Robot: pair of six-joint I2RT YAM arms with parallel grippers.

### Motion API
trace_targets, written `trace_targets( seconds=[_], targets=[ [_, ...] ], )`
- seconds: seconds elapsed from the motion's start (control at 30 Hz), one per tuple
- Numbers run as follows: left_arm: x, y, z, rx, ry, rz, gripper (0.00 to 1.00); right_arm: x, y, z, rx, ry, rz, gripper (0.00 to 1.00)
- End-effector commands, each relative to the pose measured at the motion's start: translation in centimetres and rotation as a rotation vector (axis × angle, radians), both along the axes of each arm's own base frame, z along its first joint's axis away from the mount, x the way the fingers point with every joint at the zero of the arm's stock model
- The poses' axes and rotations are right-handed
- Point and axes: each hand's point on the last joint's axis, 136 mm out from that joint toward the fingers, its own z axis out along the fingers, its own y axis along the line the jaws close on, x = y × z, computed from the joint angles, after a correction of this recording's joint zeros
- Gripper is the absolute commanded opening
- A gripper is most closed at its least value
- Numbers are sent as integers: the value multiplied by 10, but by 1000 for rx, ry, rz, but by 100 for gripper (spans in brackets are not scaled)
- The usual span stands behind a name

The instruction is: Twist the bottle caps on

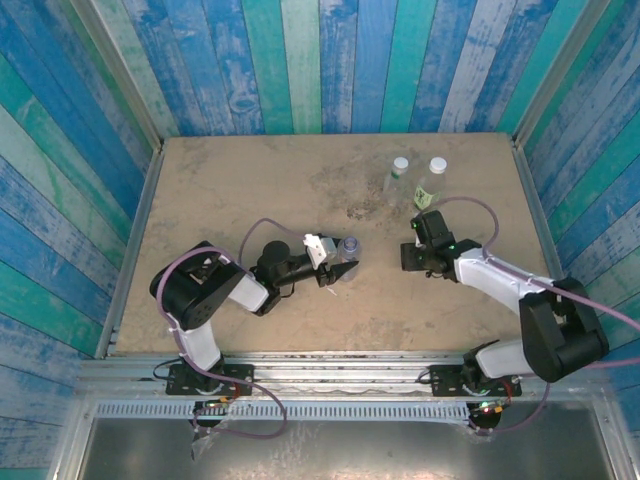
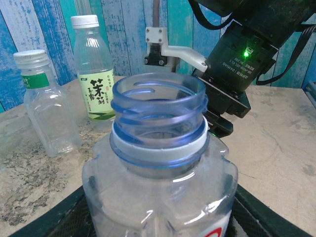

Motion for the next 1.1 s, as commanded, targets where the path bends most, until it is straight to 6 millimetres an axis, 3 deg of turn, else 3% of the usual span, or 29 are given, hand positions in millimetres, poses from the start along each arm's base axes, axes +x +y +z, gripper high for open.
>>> trace_targets(
  seconds=[0.0, 0.2, 0.77, 1.07],
  targets=[
    [3, -3, -4, 6, 21, -3, 61, -8, -4, -13, -21, 61, -13, 63],
    [5, -3, -7, 16, 34, 7, 61, -10, -6, -21, -26, 85, -35, 52],
    [8, -4, -8, -3, 52, 13, 61, -20, -7, -36, -26, 138, -40, 41],
    [7, -4, -8, 3, 53, 13, 61, -17, -3, -29, -12, 128, -28, 34]
  ],
)
